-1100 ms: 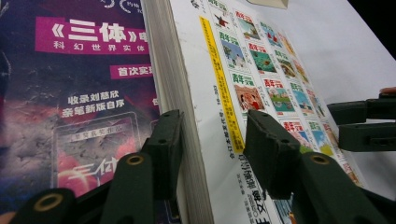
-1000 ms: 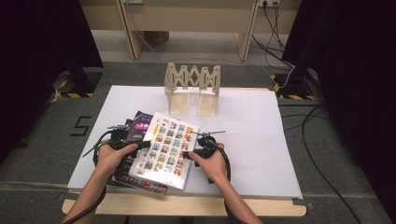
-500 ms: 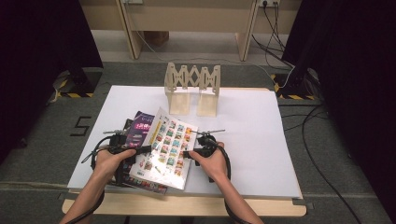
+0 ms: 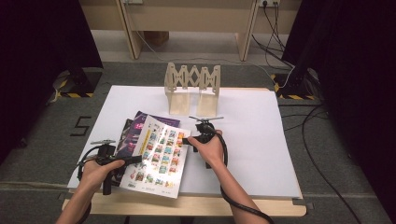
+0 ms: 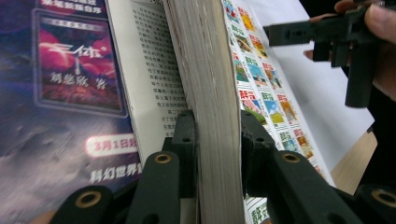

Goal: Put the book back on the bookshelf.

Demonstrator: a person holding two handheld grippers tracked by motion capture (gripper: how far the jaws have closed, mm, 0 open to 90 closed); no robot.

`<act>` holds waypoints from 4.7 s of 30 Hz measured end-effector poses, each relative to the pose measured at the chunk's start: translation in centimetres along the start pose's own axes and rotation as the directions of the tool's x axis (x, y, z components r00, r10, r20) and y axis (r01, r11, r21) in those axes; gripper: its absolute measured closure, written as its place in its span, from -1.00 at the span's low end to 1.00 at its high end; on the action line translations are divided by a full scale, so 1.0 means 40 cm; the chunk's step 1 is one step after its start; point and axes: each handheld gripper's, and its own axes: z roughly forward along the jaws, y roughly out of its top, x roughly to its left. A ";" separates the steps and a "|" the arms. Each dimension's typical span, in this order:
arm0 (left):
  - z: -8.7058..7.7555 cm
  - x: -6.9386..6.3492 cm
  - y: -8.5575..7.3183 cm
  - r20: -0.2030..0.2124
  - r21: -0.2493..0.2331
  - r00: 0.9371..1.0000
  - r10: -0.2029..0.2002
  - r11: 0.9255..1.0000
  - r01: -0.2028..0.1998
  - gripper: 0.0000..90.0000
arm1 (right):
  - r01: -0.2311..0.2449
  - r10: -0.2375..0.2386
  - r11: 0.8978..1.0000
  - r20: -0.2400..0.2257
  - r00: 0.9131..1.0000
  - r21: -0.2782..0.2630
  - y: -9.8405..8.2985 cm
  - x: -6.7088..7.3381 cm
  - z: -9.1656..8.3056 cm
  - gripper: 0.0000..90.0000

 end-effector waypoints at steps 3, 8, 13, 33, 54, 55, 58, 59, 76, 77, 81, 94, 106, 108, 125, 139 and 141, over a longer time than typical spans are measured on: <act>-0.005 0.003 -0.004 -0.003 -0.003 1.000 0.001 1.000 -0.001 0.57 | -0.012 0.012 1.000 -0.016 1.000 0.013 0.010 0.002 0.009 0.02; -0.012 0.010 -0.011 -0.010 -0.005 1.000 -0.001 1.000 0.001 0.56 | -0.014 0.015 0.999 -0.026 1.000 0.029 0.016 0.002 0.028 -0.01; -0.012 0.008 -0.009 -0.022 0.000 1.000 0.009 1.000 -0.009 0.54 | -0.024 0.025 0.999 -0.035 0.999 0.039 0.024 0.004 0.034 -0.02; -0.011 -0.001 0.006 -0.086 0.047 0.994 0.066 0.997 -0.062 0.38 | -0.093 0.100 0.993 -0.098 0.990 0.065 0.042 -0.012 0.073 -0.18; -0.004 0.009 0.035 -0.227 0.050 0.960 0.163 0.986 -0.156 0.15 | -0.054 0.057 0.998 -0.111 0.992 0.030 0.076 0.059 0.051 0.38; -0.005 0.009 0.035 -0.225 0.049 0.961 0.161 0.987 -0.154 0.15 | -0.048 0.051 0.999 -0.106 0.993 0.023 0.076 0.062 0.052 0.37; -0.006 0.010 0.033 -0.221 0.047 0.963 0.155 0.988 -0.148 0.15 | -0.058 0.060 0.998 -0.103 0.993 0.023 0.073 0.063 0.057 0.35; -0.005 0.011 0.033 -0.221 0.045 0.963 0.154 0.988 -0.148 0.16 | -0.060 0.062 0.998 -0.109 0.992 0.027 0.071 0.062 0.061 0.33; -0.032 0.001 0.049 -0.224 0.004 0.960 0.170 0.985 -0.174 0.10 | -0.104 0.107 0.994 -0.195 0.975 0.023 0.081 0.077 0.039 0.53; -0.034 0.001 0.049 -0.229 0.001 0.959 0.168 0.985 -0.172 0.09 | -0.111 0.113 0.994 -0.203 0.973 0.018 0.081 0.079 0.036 0.54; -0.041 0.004 0.049 -0.247 -0.015 0.954 0.169 0.984 -0.178 0.08 | -0.124 0.122 0.992 -0.223 0.967 0.004 0.084 0.089 0.021 0.57; -0.064 0.004 0.061 -0.273 -0.086 0.947 0.170 0.976 -0.200 0.02 | -0.123 0.104 0.991 -0.260 0.960 -0.058 0.102 0.109 -0.038 0.64; -0.057 0.003 0.070 -0.270 -0.096 0.949 0.164 0.976 -0.196 0.01 | -0.110 0.076 0.987 -0.258 0.963 -0.119 0.109 0.102 -0.095 0.65; -0.056 0.003 0.071 -0.270 -0.098 0.949 0.165 0.975 -0.197 0.01 | -0.109 0.074 0.986 -0.256 0.964 -0.125 0.110 0.103 -0.102 0.65; -0.034 0.000 0.078 -0.328 -0.110 0.928 0.180 0.968 -0.226 -0.04 | -0.083 0.029 0.967 -0.217 0.976 -0.243 0.111 0.093 -0.190 0.65; -0.009 -0.001 0.071 -0.334 -0.131 0.927 0.169 0.966 -0.223 -0.06 | -0.072 0.007 0.927 -0.175 0.984 -0.369 0.110 0.075 -0.272 0.65; -0.008 -0.002 0.070 -0.334 -0.137 0.928 0.166 0.965 -0.222 -0.06 | -0.070 0.006 0.922 -0.168 0.986 -0.382 0.111 0.072 -0.282 0.65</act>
